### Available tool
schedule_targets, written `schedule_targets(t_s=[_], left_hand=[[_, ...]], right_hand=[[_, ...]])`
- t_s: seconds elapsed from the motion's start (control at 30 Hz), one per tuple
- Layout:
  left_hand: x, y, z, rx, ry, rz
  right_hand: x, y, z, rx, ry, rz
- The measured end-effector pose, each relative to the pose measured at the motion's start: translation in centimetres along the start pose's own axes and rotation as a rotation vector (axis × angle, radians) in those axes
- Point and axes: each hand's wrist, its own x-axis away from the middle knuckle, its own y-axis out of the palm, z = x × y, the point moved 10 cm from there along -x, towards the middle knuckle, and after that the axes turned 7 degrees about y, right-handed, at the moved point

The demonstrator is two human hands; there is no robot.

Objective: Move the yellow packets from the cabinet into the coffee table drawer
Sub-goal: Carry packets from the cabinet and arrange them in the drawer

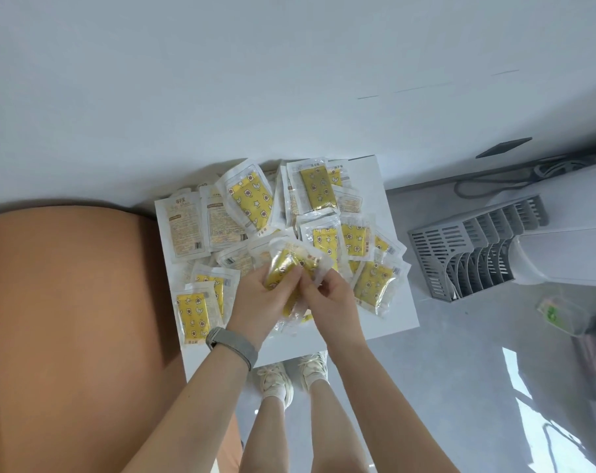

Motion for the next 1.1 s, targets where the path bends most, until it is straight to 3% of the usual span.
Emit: schedule_targets(t_s=[0.13, 0.23, 0.33, 0.43, 0.57, 0.8, 1.1], left_hand=[[-0.1, -1.5, -0.9, 0.072, -0.04, 0.046], [0.1, -2.4, -1.4, 0.146, -0.082, 0.097], [0.3, -3.2, -1.9, 0.183, -0.089, 0.123], [0.4, -3.0, -2.2, 0.267, -0.105, 0.097], [0.4, -3.5, -2.9, 0.309, -0.112, 0.098], [0.3, -3.8, -3.2, 0.343, -0.112, 0.116], [-0.3, -4.8, -4.3, 0.354, -0.169, 0.135]], right_hand=[[-0.7, -1.5, -0.8, 0.066, -0.024, 0.022], [-2.3, -6.9, -0.1, 0.123, -0.054, 0.343], [-4.2, -11.9, 3.7, 0.221, 0.141, 0.622], [-5.5, -13.0, 7.0, 0.323, 0.353, 0.61], [-6.4, -13.1, 7.9, 0.462, 0.346, 0.61], [-6.2, -13.0, 7.9, 0.177, 0.264, 0.62], [-3.0, -13.6, 9.4, 0.044, 0.268, 0.594]])
